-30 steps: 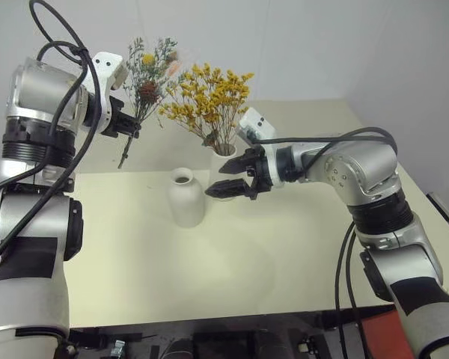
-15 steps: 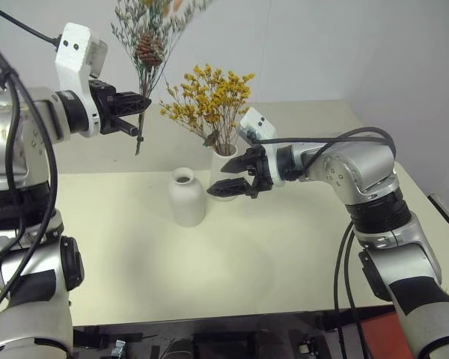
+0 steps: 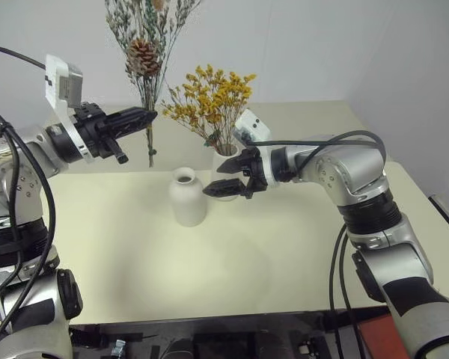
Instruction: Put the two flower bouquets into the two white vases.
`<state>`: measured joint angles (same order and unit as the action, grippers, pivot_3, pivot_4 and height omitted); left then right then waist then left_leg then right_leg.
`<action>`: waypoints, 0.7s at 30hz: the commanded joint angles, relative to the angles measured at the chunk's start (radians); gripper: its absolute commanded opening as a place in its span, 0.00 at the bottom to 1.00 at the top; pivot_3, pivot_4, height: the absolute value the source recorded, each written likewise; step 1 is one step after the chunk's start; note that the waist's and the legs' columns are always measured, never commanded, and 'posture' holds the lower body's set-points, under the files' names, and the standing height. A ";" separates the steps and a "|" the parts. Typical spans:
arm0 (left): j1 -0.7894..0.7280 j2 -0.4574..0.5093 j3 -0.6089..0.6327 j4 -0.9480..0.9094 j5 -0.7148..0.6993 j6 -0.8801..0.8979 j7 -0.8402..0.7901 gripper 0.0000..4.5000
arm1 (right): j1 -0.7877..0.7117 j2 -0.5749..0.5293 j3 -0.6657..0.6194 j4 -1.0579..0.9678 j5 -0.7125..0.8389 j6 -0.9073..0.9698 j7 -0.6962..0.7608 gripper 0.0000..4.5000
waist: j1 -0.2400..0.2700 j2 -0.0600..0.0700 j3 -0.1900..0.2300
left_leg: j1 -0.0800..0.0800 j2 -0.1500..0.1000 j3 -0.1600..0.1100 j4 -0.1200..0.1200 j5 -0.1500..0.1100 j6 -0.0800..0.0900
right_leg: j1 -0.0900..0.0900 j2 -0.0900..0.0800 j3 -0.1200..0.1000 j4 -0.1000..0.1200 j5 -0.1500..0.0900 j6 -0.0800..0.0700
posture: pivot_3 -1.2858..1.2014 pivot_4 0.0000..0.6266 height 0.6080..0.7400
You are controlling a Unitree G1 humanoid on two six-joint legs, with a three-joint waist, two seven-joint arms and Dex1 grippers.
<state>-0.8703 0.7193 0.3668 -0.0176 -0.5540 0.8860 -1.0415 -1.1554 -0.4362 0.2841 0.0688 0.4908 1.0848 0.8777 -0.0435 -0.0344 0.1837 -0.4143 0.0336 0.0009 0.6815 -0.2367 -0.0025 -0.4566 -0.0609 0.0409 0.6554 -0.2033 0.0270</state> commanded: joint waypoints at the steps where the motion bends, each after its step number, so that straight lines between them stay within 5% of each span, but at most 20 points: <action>1: -0.029 -0.008 -0.013 0.036 -0.047 -0.075 -0.034 0.00 | -0.010 0.003 -0.026 -0.011 -0.006 -0.032 0.012 1.00 | 0.000 0.000 0.000 | 0.000 0.000 0.000 0.000 0.000 0.000 | 0.000 0.000 0.000 0.000 0.000 0.000 | 0.52 0.24 1.00; 9: -0.061 -0.104 -0.047 0.146 -0.061 -0.220 -0.021 0.00 | -0.004 0.004 -0.033 -0.015 -0.008 -0.028 0.014 1.00 | 0.000 0.000 0.000 | 0.000 0.000 0.000 0.000 0.000 0.000 | 0.000 0.000 0.000 0.000 0.000 0.000 | 0.52 0.24 1.00; 21: 0.009 -0.109 -0.119 0.243 -0.032 -0.357 -0.097 0.00 | -0.006 0.011 -0.041 -0.010 -0.012 -0.027 0.003 1.00 | -0.001 0.000 0.000 | 0.000 0.000 0.000 0.000 0.000 0.000 | 0.000 0.000 0.000 0.000 0.000 0.000 | 0.52 0.24 1.00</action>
<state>-0.8560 0.6027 0.2500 0.2307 -0.5870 0.5632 -1.1242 -1.1517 -0.4248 0.2814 0.0746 0.4759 1.0783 0.8818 -0.0449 -0.0344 0.1836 -0.4143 0.0337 0.0008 0.6814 -0.2367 -0.0024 -0.4566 -0.0607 0.0409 0.6552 -0.2033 0.0269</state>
